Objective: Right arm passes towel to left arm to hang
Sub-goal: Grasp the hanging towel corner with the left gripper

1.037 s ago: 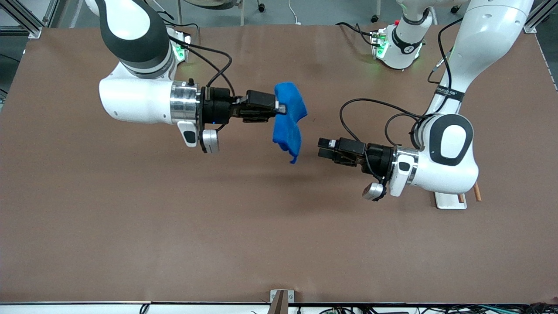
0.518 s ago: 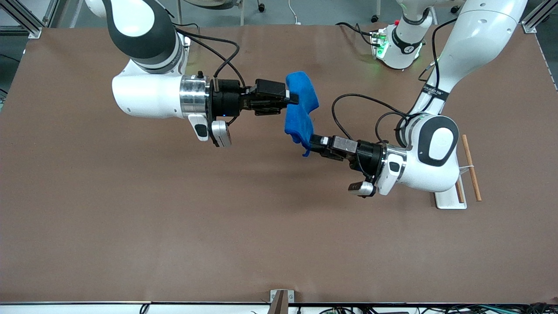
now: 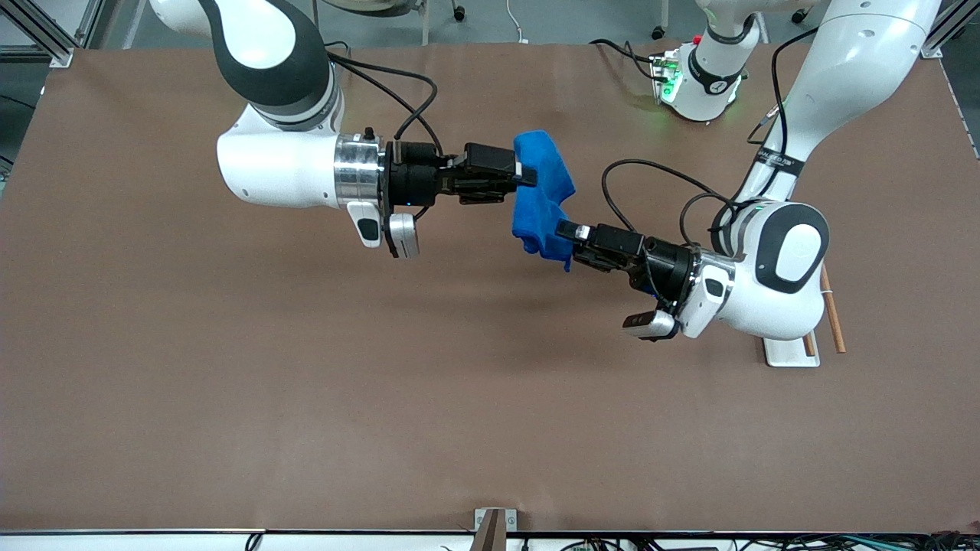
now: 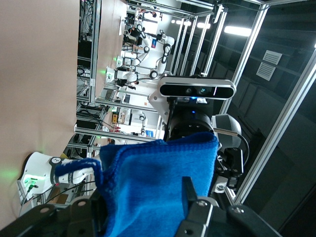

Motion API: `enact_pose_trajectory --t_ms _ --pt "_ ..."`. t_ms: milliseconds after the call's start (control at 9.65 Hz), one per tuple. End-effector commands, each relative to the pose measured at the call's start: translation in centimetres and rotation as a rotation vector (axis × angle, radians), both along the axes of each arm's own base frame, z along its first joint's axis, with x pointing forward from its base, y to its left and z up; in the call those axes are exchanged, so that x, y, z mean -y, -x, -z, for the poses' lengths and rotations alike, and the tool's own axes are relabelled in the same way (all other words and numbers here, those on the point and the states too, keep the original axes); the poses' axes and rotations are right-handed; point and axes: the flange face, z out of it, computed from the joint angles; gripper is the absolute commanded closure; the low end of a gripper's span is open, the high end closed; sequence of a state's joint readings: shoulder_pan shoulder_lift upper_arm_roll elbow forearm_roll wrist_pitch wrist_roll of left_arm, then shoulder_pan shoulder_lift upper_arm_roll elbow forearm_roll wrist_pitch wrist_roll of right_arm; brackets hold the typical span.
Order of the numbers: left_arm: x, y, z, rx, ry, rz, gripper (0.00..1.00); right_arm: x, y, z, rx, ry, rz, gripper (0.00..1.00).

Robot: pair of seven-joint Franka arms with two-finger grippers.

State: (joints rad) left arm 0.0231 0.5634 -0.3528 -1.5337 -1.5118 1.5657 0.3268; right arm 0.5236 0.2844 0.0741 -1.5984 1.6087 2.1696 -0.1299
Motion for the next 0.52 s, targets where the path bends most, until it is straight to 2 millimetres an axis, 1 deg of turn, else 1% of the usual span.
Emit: enact_pose_trajectory --t_ms 0,104,207,311,415 --pt "-0.48 0.23 1.28 -0.002 0.002 -0.009 0.72 -0.47 -0.21 -0.31 0.010 -0.024 0.010 1.00" --pt "-0.39 0.27 1.45 -0.004 0.002 -0.009 0.78 -0.49 -0.24 -0.20 0.008 -0.023 0.010 1.00" --pt "-0.12 0.32 1.56 -0.004 0.001 -0.009 0.96 -0.40 -0.30 -0.20 0.008 -0.023 0.012 1.00" --pt "-0.31 0.18 1.75 -0.005 -0.003 -0.013 1.00 -0.40 -0.30 -0.20 0.008 -0.023 0.012 1.00" --pt "-0.53 0.01 1.70 0.006 -0.005 -0.017 1.00 -0.40 -0.30 -0.20 0.008 -0.023 0.012 1.00"
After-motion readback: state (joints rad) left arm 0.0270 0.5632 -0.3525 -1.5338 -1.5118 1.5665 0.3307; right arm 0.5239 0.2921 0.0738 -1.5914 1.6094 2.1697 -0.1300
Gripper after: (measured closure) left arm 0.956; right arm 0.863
